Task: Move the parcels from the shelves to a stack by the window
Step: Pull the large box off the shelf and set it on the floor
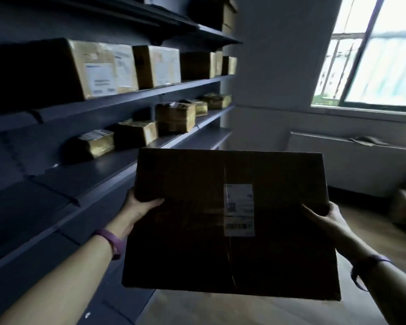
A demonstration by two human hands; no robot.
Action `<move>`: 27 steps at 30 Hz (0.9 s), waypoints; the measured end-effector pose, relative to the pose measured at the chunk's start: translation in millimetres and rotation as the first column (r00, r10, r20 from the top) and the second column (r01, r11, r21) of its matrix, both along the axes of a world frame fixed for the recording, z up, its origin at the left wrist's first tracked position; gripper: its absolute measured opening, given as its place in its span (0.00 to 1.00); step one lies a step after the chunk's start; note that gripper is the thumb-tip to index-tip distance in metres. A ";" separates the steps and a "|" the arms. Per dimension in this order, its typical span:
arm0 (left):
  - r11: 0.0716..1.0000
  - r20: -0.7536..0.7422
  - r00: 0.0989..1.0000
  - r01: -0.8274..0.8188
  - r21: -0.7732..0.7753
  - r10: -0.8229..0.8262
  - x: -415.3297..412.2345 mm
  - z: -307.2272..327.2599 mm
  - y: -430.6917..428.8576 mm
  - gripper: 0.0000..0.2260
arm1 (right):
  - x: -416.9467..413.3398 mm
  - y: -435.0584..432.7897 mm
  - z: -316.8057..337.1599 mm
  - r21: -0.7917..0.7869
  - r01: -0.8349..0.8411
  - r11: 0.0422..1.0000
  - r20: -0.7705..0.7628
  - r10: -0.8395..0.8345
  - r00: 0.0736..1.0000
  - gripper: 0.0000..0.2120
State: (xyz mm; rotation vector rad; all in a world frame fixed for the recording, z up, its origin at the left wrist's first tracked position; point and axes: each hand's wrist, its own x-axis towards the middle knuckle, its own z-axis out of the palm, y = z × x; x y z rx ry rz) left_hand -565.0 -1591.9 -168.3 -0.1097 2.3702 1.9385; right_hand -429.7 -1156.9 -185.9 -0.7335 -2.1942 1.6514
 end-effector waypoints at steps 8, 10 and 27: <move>0.963 -0.042 0.962 0.267 -0.037 -0.268 -22.4 -17.5 132.3 0.31 | 97.4 69.0 -11.3 -0.013 0.296 0.955 0.012 -0.296 0.955 0.28; 0.946 -0.032 0.946 0.322 -0.044 -0.324 -21.8 -22.7 160.8 0.31 | 115.6 83.0 -17.1 -0.013 0.349 0.937 0.025 -0.349 0.937 0.24; 0.879 0.261 0.904 0.402 -0.256 -0.338 -28.2 -97.1 332.5 0.40 | 139.7 263.1 -119.9 -0.087 0.426 0.901 0.215 -0.401 0.891 0.31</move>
